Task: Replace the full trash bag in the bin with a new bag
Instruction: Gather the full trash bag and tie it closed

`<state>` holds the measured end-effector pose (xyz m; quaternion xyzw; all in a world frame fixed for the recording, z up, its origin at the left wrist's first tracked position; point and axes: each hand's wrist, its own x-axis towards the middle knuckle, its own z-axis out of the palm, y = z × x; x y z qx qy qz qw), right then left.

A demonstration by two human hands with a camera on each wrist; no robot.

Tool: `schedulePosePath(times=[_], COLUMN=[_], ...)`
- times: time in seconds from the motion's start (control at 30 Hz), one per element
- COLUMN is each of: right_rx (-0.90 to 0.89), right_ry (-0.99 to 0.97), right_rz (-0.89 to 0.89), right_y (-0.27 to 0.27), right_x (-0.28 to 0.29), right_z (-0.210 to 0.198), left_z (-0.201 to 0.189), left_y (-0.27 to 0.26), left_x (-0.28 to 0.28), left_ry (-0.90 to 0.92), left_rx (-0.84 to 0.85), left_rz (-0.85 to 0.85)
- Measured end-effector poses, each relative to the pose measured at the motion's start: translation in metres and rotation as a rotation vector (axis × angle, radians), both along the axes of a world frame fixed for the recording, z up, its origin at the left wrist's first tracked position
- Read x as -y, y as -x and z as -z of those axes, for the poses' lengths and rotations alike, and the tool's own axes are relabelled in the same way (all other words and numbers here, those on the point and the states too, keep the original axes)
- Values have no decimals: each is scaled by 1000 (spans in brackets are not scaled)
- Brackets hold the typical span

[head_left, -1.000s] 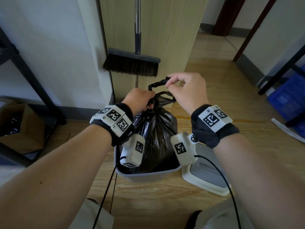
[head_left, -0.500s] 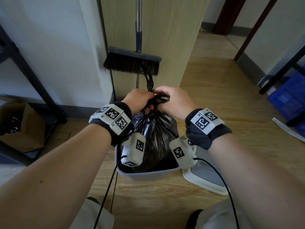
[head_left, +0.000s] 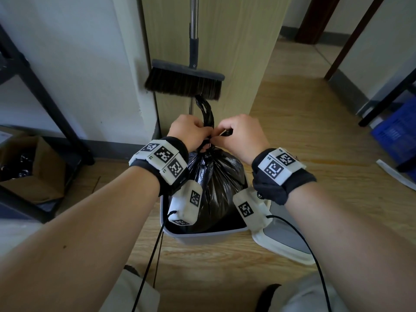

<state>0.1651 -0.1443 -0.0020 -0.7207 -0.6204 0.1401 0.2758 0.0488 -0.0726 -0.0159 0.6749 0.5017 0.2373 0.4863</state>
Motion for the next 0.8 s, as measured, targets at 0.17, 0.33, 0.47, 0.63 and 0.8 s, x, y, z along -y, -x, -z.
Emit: schedulePosePath(times=[0.17,0.33,0.47,0.63,0.8], right_rx=[33,-110,-165,-474,-624], right_ry=[86,187,286,348,279], right_rz=[-38,-40,-18,119,253], right_y=[5,0,-3,-7,-15], right_x=[-3,-3,-6,-7,-6], right_z=[1,1,3,5,6], left_z=[-6,-10,-7,-6,-6], left_y=[-2,2,8,8,9], left_x=[1,0,-3,-1,-1], left_ry=[-53,-23,-218,-315,-210], left_rx=[8,-60,-163,-166,-134], left_rz=[-31,82,148,201,264])
